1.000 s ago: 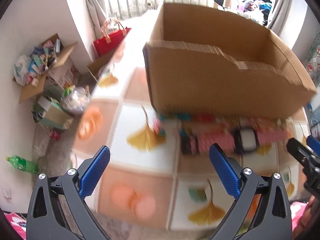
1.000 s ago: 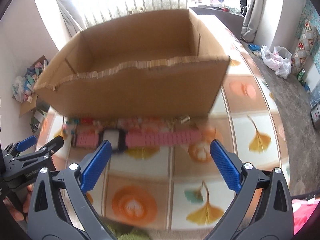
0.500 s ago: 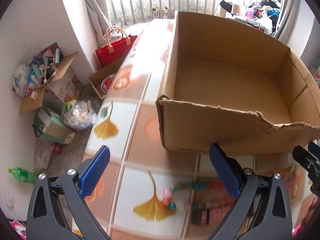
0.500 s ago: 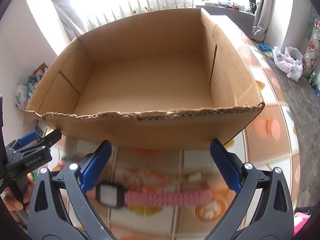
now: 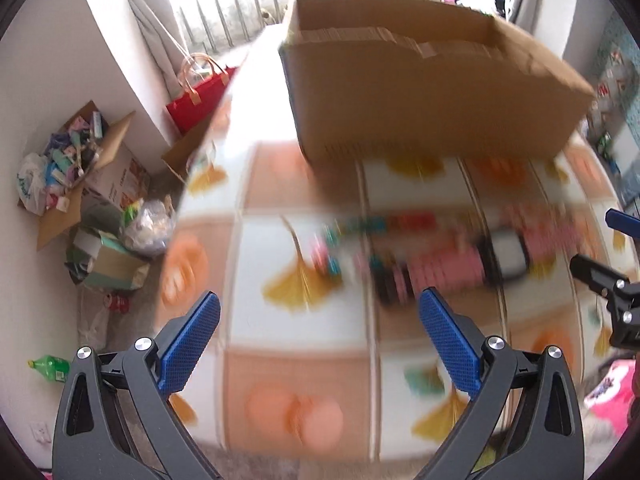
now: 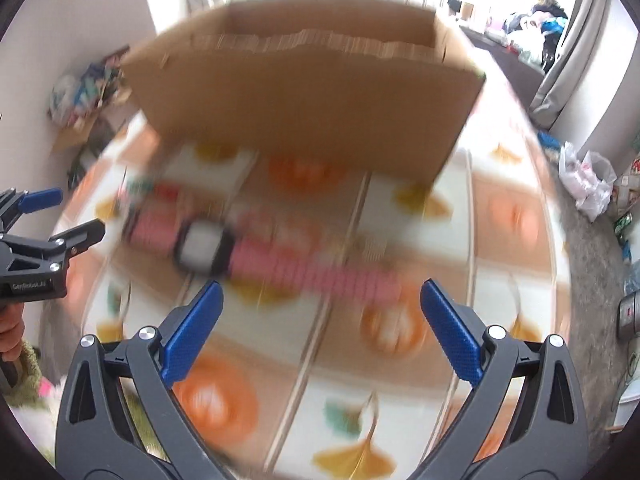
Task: Organize jewelry
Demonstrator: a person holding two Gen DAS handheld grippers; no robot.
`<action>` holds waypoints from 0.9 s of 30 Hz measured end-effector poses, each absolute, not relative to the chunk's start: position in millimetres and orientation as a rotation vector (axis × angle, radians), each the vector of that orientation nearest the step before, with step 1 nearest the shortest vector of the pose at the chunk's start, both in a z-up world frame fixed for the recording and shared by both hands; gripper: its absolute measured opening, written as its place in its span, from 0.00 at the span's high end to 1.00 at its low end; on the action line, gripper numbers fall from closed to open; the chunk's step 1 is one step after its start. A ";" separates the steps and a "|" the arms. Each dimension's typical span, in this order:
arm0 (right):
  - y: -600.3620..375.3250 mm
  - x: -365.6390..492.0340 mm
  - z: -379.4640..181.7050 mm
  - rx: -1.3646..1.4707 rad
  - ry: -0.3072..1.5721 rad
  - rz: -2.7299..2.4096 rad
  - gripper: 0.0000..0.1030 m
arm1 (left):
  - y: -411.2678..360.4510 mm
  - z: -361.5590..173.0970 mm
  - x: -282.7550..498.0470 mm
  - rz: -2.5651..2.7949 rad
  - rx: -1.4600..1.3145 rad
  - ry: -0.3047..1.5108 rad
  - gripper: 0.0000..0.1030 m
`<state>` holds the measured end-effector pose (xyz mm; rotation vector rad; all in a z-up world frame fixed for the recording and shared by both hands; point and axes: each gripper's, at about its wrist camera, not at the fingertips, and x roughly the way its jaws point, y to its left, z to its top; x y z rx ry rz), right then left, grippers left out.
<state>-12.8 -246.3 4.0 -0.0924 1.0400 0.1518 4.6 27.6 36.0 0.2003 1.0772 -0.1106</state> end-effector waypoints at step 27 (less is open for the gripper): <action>-203.1 11.5 17.6 -0.385 0.874 0.564 0.09 | 35.1 -0.4 -8.1 -0.222 0.155 1.082 0.05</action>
